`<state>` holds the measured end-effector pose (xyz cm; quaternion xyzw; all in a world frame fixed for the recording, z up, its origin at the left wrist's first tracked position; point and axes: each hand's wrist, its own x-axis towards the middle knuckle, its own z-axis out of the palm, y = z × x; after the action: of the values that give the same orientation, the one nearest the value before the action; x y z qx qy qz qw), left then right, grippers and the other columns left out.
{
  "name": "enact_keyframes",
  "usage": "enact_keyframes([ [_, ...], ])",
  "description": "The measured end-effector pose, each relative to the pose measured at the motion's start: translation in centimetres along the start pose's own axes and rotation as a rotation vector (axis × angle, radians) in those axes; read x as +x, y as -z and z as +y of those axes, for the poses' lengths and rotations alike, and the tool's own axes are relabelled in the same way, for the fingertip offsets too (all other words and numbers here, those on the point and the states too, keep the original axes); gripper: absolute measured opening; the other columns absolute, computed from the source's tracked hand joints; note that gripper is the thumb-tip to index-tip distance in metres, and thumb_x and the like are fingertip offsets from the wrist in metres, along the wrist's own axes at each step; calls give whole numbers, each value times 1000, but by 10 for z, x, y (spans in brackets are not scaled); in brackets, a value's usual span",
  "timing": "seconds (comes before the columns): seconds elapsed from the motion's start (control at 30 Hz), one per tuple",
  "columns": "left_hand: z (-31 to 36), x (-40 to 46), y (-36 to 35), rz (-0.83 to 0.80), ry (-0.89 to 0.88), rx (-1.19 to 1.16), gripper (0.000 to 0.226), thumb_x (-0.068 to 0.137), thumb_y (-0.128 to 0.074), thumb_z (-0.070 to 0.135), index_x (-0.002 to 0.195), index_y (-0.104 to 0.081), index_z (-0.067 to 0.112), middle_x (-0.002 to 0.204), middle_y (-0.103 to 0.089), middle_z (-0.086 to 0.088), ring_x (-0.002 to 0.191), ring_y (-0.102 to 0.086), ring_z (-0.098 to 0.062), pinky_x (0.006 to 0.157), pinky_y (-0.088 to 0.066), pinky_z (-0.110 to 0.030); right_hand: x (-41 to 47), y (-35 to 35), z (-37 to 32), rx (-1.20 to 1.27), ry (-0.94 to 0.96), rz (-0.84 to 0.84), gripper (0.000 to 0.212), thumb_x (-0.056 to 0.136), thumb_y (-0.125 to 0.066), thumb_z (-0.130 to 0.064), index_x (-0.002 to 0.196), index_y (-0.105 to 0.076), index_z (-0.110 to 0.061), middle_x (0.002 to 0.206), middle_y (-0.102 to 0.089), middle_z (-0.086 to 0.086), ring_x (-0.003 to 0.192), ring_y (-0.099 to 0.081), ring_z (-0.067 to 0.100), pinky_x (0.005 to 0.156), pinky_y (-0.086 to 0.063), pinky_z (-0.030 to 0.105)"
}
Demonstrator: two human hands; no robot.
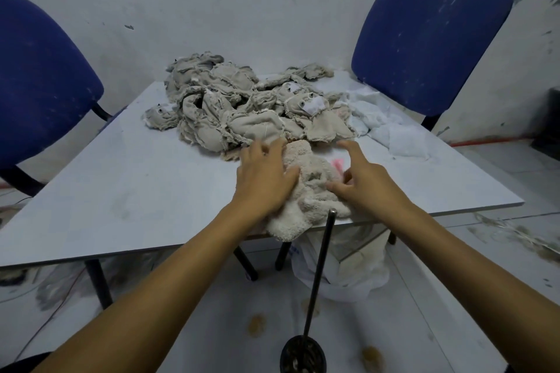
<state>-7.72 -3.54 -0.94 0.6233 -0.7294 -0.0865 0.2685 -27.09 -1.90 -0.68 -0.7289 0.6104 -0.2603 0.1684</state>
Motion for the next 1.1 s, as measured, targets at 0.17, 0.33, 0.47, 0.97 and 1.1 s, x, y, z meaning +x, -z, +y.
enact_keyframes([
  [0.17, -2, 13, 18, -103, 266, -884, 46, 93, -66, 16, 138, -53, 15, 120, -66, -11, 95, -67, -19, 78, -56, -32, -1, 13, -21, 399, 195, 194, 62, 84, -75, -20, 135, -45, -38, 95, -61, -1, 87, -64, 12, 70, -57, 28],
  [0.33, 3, 16, 59, -18, -23, -971, 12, 83, -71, 0, 89, -70, 10, 76, -72, -2, 69, -68, -16, 63, -59, -26, 0, 51, -26, 331, 319, 334, 49, 85, -76, -16, 123, -54, -39, 91, -63, -12, 85, -62, 0, 71, -54, 14],
  [0.47, 14, 12, 70, 44, -141, -950, 12, 81, -72, -2, 80, -68, 9, 72, -71, -3, 67, -67, -17, 67, -59, -27, -11, 59, -24, 378, 388, 420, 38, 86, -77, -21, 118, -60, -32, 88, -64, -15, 83, -63, 0, 70, -50, 12],
  [0.97, 27, -4, 83, 127, -314, -1010, 8, 72, -76, 17, 77, -70, 17, 72, -72, 3, 67, -68, -17, 62, -59, -31, -23, 86, -38, 289, 453, 408, 44, 88, -74, -21, 128, -56, -28, 92, -66, -11, 83, -67, 6, 72, -59, 23],
  [1.1, 27, -6, 85, 125, -317, -1039, 6, 72, -75, 16, 76, -71, 19, 72, -71, 6, 68, -67, -14, 64, -58, -29, -25, 95, -40, 387, 482, 304, 54, 86, -76, -16, 132, -51, -29, 90, -67, -3, 85, -67, 13, 79, -58, 24],
])
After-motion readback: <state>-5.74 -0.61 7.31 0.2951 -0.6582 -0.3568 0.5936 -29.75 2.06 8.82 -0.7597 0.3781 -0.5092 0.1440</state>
